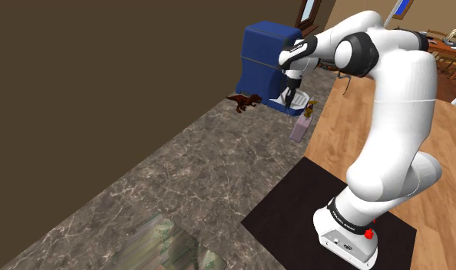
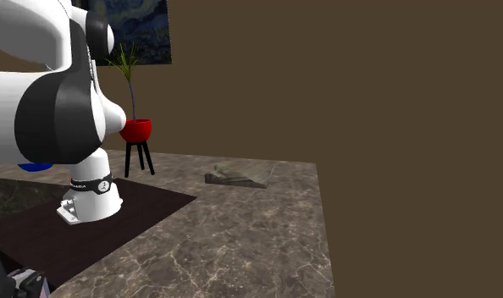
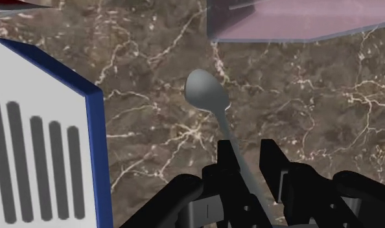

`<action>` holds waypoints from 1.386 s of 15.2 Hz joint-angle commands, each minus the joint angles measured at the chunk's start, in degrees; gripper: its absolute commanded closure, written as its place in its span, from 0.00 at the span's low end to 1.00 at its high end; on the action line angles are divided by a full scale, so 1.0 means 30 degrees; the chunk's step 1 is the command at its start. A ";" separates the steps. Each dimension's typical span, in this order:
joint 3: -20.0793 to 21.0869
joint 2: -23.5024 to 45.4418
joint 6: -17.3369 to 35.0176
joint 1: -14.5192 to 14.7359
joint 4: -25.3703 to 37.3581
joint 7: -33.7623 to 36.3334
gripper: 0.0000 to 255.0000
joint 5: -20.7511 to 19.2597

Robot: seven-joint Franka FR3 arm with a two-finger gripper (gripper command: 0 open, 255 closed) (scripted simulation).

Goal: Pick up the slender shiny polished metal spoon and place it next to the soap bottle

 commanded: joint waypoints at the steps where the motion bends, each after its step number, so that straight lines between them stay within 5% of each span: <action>1: 0.0029 0.0254 0.0369 -0.0036 -0.0109 -0.0046 1.00 0.0058; 7: 0.0112 0.0887 0.1098 -0.0112 -0.0220 -0.0124 1.00 0.0195; 8: 0.0112 0.0887 0.1098 -0.0112 -0.0220 -0.0124 0.00 0.0195; 12: 0.2290 -0.0258 0.8320 -0.1521 -0.3527 -0.3821 0.00 0.3887; 21: 0.2674 0.1253 0.9624 -0.1610 -0.3230 -0.4120 0.00 0.4320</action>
